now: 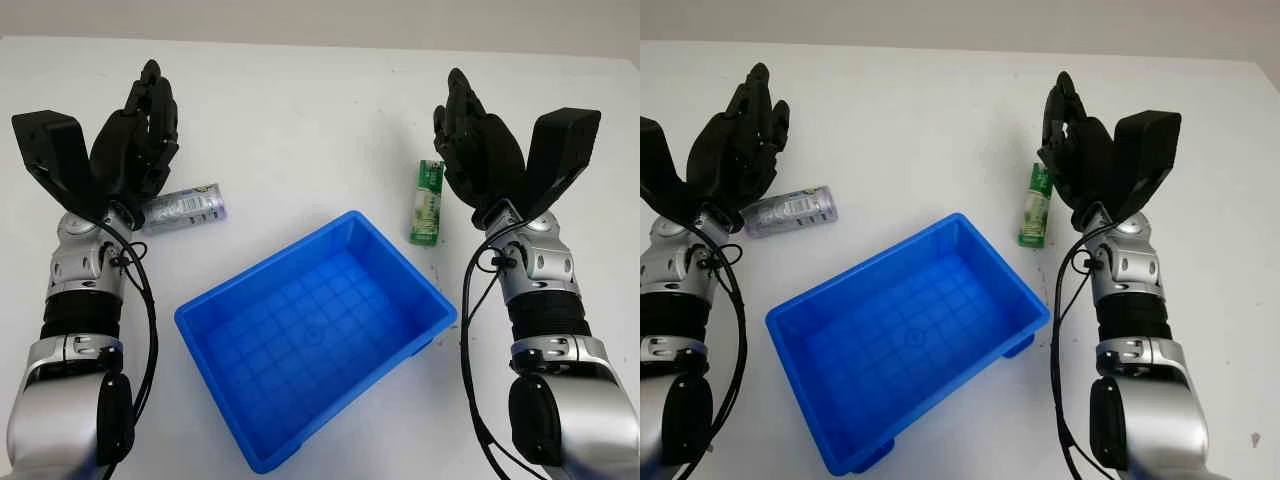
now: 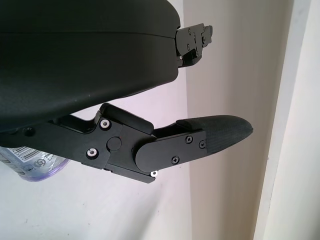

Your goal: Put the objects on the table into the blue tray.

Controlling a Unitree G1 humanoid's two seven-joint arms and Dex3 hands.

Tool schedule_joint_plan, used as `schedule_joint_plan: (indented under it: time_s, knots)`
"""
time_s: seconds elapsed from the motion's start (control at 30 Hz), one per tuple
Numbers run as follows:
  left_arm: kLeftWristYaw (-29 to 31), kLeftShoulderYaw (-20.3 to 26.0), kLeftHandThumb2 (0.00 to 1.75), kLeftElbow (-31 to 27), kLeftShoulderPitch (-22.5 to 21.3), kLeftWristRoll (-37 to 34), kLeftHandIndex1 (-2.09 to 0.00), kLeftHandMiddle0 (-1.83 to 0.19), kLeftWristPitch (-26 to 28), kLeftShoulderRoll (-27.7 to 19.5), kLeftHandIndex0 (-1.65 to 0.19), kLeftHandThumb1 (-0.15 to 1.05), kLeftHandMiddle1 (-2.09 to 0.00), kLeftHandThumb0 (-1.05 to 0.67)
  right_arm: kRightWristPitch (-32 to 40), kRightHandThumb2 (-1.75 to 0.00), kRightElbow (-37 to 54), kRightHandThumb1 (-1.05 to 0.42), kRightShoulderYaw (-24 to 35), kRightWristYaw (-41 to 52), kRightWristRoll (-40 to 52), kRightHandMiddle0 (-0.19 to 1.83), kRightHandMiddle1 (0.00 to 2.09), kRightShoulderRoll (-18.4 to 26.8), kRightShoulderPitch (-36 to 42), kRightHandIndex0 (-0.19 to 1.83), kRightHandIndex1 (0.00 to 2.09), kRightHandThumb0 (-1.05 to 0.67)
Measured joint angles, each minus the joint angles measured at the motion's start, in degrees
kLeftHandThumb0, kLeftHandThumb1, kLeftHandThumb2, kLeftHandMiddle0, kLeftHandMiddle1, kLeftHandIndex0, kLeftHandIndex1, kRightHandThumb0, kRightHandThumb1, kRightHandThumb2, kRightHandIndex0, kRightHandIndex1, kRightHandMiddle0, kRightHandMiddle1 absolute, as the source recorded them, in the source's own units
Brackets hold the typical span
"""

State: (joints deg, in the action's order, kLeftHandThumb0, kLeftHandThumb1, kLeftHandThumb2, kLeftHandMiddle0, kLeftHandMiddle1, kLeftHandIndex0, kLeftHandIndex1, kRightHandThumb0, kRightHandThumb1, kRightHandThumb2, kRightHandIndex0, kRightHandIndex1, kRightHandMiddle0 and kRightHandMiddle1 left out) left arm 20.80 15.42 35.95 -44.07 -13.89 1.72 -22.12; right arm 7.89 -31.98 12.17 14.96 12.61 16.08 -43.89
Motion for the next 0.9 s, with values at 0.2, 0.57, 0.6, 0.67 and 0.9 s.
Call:
schedule_joint_plan:
  time_s: [0.2,0.57,0.6,0.67,0.9]
  knots:
    - [-0.38,0.06,0.64,-1.44,1.11,-0.01,0.00,0.19,1.33,-0.01,0.19,1.05,0.00,-0.74,1.34,-0.78,-0.48,-1.05,-0.09,0.25,-0.18,-0.19,0.00,0.04,0.02,-0.19,0.00,-0.74]
    - [-1.04,0.26,0.64,-1.44,1.08,-0.25,0.00,0.19,2.67,-0.06,0.19,1.05,0.00,-0.73,0.97,-0.42,2.83,-1.05,-0.26,3.88,-1.50,-0.08,0.07,5.03,-2.53,-0.06,0.08,-0.71]
    - [-1.09,0.28,0.65,-1.46,1.08,-0.34,0.00,0.19,2.66,-0.06,0.19,1.05,0.00,-0.74,-0.80,-0.27,3.43,-1.02,-0.92,4.16,-3.34,0.02,0.19,6.83,-3.26,0.08,0.15,-0.65]
    - [-0.97,0.24,0.65,-1.45,1.09,-0.36,0.00,0.19,2.36,-0.06,0.19,1.05,0.00,-0.74,-6.99,-0.11,4.11,-0.95,-4.05,4.46,-10.70,-0.03,0.63,12.10,-5.21,0.23,0.27,-0.61]
    - [0.23,-0.08,0.64,-0.53,1.06,-0.28,0.00,0.19,0.66,-0.06,0.19,1.05,0.00,-0.76,-29.40,-0.05,1.28,-0.72,-16.77,6.03,-34.50,0.29,0.44,27.67,-14.11,0.38,0.29,-0.40]
